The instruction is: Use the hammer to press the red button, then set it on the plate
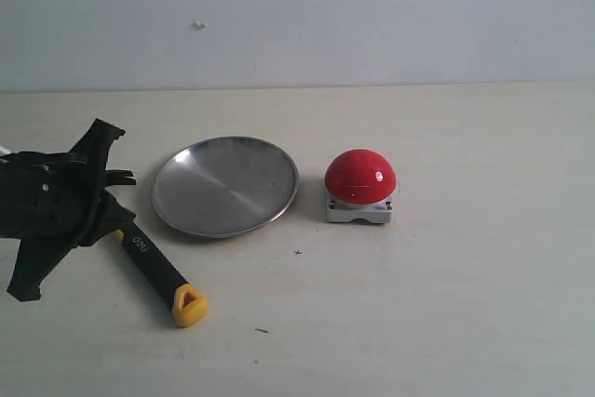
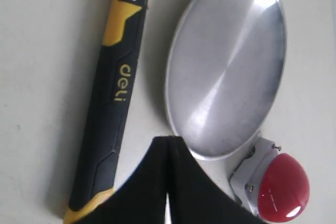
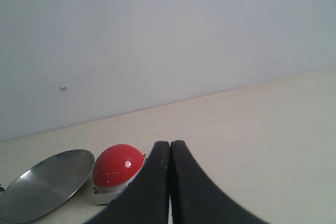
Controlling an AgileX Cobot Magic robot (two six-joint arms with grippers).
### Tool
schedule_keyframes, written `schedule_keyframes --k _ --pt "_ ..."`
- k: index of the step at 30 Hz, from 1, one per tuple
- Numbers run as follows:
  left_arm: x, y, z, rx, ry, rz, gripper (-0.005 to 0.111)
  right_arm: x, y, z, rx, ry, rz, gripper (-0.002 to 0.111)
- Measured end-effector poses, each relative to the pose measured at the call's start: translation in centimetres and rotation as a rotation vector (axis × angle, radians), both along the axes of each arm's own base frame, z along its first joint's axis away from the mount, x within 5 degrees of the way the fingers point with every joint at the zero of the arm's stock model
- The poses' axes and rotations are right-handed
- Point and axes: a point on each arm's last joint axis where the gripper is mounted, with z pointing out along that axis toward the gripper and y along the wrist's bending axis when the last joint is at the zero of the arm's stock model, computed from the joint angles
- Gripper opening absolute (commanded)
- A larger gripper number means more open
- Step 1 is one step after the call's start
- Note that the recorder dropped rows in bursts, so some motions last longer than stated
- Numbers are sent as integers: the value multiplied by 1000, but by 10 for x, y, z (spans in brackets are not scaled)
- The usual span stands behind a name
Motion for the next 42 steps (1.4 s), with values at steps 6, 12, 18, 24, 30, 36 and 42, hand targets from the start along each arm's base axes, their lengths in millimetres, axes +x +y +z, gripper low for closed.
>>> schedule_keyframes --k 6,12,18,24,30,36,42 --pt "14 -7 15 -46 -17 14 0 0 0 0 0 0 0 0" --pt "32 -8 29 155 -334 -117 0 0 0 0 0 0 0 0" --pt "39 -6 38 364 -524 -229 0 0 0 0 0 0 0 0" --pt "41 4 37 501 -517 -204 0 0 0 0 0 0 0 0" --pt "36 23 28 560 -334 -14 0 0 0 0 0 0 0 0" --pt "34 17 26 453 -279 0 0 0 0 0 0 0 0 0" --pt "27 5 26 532 -287 -1 0 0 0 0 0 0 0 0"
